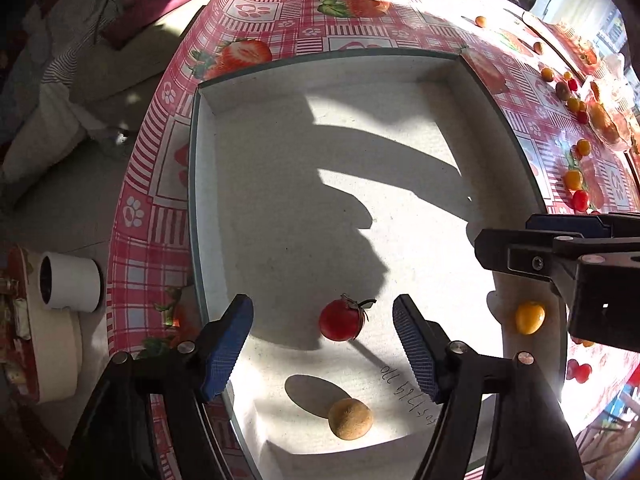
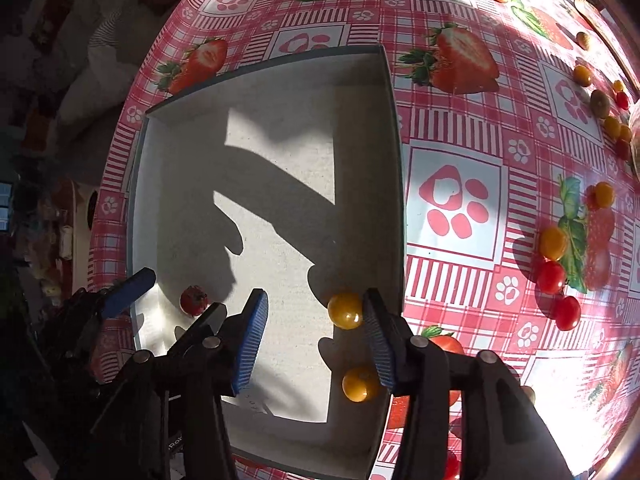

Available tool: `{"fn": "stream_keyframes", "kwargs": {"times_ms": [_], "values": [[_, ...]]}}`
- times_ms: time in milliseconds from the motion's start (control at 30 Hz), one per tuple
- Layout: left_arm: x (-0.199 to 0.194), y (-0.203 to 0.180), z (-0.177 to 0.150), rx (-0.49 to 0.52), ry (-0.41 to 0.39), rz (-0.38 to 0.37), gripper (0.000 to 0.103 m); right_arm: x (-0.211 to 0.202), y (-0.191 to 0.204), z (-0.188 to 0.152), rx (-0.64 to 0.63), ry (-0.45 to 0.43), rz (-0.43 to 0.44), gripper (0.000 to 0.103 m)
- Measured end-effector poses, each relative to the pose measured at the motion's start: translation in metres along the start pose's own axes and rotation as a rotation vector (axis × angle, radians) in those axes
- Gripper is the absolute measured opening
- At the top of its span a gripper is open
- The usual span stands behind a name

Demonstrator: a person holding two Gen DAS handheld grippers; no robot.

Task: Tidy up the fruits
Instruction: 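Grasp a yellow cherry tomato with the left gripper while the right grasps a red tomato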

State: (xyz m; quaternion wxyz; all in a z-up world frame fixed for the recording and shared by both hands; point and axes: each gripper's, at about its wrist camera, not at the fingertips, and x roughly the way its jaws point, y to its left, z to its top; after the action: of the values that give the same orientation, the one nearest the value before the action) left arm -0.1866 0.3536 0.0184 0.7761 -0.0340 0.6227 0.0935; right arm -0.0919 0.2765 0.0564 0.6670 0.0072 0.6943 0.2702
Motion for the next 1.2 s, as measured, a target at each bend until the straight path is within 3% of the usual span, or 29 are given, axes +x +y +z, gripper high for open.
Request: {"fn": "stream_keyframes", "kwargs": {"times_ms": [167, 567, 933, 1200], "values": [[-0.01, -0.006, 0.005, 0.018, -0.004, -0.002, 0.074, -0.025, -0.007, -0.003, 0.031, -0.052, 0.016, 0.07], [-0.036, -0.048, 0.025, 0.119, -0.057, -0.017, 0.074, -0.051, -0.086, -0.044, 0.184, -0.074, -0.042, 0.071], [-0.048, -0.116, 0.057, 0.222, -0.083, -0.08, 0.074, -0.063, -0.163, -0.084, 0.337, -0.064, -0.117, 0.071], [-0.028, -0.175, 0.085, 0.298, -0.033, -0.141, 0.074, -0.063, -0.18, -0.095, 0.357, -0.063, -0.114, 0.071]]}}
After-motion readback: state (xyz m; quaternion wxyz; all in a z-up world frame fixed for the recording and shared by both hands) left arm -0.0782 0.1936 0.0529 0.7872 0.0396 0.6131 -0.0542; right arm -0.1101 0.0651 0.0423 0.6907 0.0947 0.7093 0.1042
